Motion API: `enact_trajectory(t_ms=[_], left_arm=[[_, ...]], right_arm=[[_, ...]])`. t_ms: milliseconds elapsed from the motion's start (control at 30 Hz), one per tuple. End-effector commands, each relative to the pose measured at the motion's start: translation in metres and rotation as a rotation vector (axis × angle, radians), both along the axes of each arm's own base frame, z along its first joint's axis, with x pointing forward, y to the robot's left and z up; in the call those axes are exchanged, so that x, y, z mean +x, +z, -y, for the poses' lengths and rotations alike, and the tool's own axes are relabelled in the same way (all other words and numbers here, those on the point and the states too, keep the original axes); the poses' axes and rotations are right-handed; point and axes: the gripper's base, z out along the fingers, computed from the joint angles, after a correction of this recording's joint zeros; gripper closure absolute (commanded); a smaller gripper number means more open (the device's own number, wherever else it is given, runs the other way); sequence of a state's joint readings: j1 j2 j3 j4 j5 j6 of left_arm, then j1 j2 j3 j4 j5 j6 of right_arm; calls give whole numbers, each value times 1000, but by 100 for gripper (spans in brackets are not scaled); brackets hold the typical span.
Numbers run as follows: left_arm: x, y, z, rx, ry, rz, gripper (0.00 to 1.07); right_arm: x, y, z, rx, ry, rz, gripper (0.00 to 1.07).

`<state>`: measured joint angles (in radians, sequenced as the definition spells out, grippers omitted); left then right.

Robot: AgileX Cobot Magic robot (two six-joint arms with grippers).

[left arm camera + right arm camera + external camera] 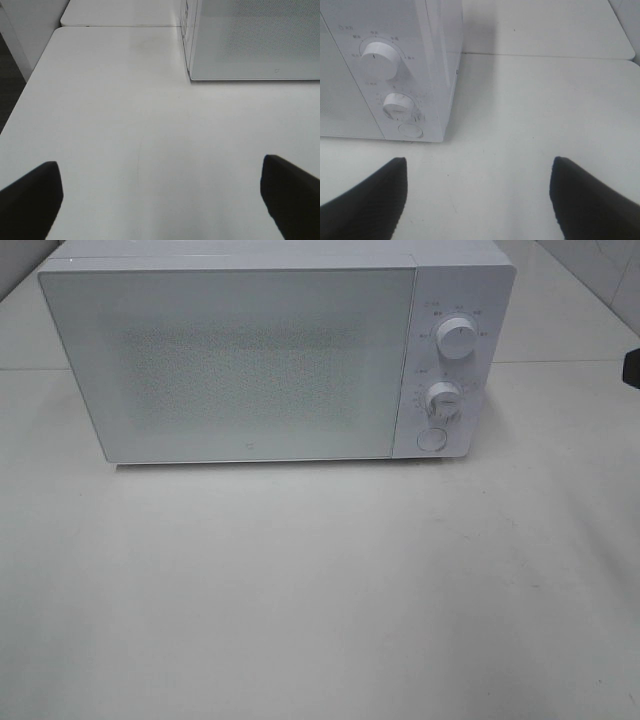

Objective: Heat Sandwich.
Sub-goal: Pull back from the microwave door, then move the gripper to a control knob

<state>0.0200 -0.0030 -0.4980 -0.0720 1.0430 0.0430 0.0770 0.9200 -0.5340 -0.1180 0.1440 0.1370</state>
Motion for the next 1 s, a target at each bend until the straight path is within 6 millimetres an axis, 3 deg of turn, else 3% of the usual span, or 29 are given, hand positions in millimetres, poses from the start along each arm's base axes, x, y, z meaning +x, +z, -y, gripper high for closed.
enact_trajectory(t_ms=[33, 433, 700, 1000], left_arm=[[-4, 0, 0, -1, 3, 36, 3], [-4, 0, 0, -1, 3, 36, 3], [-4, 0, 0, -1, 3, 36, 3], [-4, 0, 0, -1, 3, 36, 3]], right_arm=[[14, -1, -1, 10, 3, 54, 31], [42, -31, -6, 87, 10, 206, 31], [38, -50, -11, 48, 22, 293, 31], [32, -75, -41, 1, 75, 301, 31]])
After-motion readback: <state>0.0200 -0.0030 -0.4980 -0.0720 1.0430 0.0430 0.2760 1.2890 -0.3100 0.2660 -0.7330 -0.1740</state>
